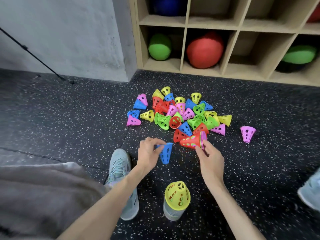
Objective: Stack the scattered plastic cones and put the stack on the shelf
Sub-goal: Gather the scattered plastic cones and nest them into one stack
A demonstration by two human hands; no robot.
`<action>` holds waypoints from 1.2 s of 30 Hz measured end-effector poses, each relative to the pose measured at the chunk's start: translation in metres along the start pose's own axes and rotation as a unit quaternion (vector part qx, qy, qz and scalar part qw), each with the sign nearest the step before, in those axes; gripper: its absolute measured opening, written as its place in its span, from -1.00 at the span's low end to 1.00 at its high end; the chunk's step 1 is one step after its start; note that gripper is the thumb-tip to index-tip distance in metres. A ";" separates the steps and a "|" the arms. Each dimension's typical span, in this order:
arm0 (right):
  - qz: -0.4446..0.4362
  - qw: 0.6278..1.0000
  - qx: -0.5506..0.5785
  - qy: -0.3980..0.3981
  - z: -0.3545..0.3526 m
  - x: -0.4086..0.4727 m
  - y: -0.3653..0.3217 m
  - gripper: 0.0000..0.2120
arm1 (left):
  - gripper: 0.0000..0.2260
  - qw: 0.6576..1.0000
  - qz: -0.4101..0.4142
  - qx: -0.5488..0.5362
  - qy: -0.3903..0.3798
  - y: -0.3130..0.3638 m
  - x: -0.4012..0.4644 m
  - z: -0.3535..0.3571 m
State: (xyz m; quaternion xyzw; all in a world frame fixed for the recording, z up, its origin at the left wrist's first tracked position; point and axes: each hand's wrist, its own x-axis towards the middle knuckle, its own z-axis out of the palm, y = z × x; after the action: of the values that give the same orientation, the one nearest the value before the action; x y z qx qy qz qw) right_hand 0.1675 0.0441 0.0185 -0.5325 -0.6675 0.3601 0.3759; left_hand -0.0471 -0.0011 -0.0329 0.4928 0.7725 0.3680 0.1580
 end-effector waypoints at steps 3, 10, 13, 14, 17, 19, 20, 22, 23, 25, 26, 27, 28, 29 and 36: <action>-0.026 1.000 -0.014 -0.011 -0.004 0.001 -0.006 -0.78 | -0.86 0.999 0.037 0.006 -0.022 0.007 -0.009 0.008; -0.033 0.988 -0.063 -0.137 -0.002 -0.003 -0.003 -0.86 | -0.79 0.992 0.080 -0.075 -0.061 0.031 -0.022 0.004; -0.038 0.985 -0.043 -0.161 -0.003 -0.005 -0.005 -0.87 | -0.80 0.989 0.087 -0.099 -0.070 0.034 -0.030 0.006; -0.037 0.984 -0.030 -0.169 -0.003 -0.005 -0.006 -0.87 | -0.81 0.988 0.083 -0.106 -0.073 0.037 -0.032 0.008; -0.032 0.984 0.005 -0.175 -0.005 -0.004 -0.004 -0.84 | -0.85 0.987 0.061 -0.132 -0.067 0.043 -0.035 0.015; -0.028 0.983 0.012 -0.183 -0.005 -0.003 0.000 -0.82 | -0.87 0.986 0.058 -0.143 -0.064 0.044 -0.033 0.021; -0.026 0.982 0.011 -0.188 -0.004 -0.002 0.002 -0.82 | -0.86 0.985 0.059 -0.147 -0.066 0.045 -0.032 0.024; -0.016 0.980 0.011 -0.198 0.001 0.001 0.006 -0.81 | -0.81 0.982 0.069 -0.162 -0.066 0.043 -0.029 0.030; -0.013 0.979 0.014 -0.205 0.003 0.003 0.007 -0.80 | -0.76 0.980 0.074 -0.172 -0.064 0.042 -0.028 0.033; -0.012 0.974 0.016 -0.224 0.009 0.005 0.008 -0.76 | -0.68 0.979 0.068 -0.184 -0.061 0.038 -0.024 0.035; -0.011 0.973 0.018 -0.232 0.013 0.007 0.011 -0.74 | -0.65 0.979 0.060 -0.187 -0.060 0.036 -0.023 0.035; -0.010 0.971 0.020 -0.237 0.016 0.008 0.014 -0.72 | -0.64 0.979 0.050 -0.190 -0.062 0.033 -0.021 0.036; -0.007 0.971 0.018 -0.238 0.019 0.009 0.017 -0.72 | -0.63 0.979 0.039 -0.191 -0.067 0.029 -0.020 0.038; -0.004 0.972 0.017 -0.236 0.021 0.010 0.021 -0.73 | -0.62 0.979 0.028 -0.190 -0.073 0.025 -0.019 0.040; 0.025 0.972 -0.026 -0.234 0.041 0.016 0.050 -0.77 | -0.49 0.971 -0.007 -0.195 -0.140 0.000 -0.019 0.061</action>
State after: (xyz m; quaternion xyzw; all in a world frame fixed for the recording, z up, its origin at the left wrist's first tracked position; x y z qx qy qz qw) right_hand 0.1507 0.0652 -0.0427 -0.4594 -0.7325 0.4666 0.1863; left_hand -0.0015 0.0075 -0.0762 0.4941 0.6594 0.4376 0.3601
